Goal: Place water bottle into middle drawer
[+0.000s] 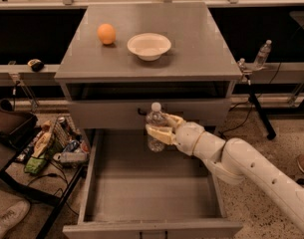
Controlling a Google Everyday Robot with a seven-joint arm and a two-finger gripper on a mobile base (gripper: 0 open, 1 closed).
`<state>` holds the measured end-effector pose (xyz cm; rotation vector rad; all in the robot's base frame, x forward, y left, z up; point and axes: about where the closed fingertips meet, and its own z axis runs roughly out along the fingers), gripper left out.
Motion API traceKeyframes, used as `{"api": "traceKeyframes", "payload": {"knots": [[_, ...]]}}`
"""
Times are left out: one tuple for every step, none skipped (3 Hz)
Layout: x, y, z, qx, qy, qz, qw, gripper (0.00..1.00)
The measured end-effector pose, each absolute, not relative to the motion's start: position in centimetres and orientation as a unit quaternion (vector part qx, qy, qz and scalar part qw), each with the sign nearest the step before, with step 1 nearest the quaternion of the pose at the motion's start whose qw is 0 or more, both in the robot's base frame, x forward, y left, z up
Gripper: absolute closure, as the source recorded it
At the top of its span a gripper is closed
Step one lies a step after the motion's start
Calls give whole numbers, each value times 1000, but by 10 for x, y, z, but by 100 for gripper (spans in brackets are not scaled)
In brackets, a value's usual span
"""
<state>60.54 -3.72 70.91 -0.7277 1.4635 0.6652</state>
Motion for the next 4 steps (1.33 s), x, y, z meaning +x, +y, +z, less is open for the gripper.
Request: {"api": "traceKeyframes", "payload": {"knots": [[604,-32,707,-324,639,295,633,100],[597,1,691,-361,627,322,611,100],[571,58,643,-421,593,365,581,100],[557,99,590,-468,558,385,567,100]]}}
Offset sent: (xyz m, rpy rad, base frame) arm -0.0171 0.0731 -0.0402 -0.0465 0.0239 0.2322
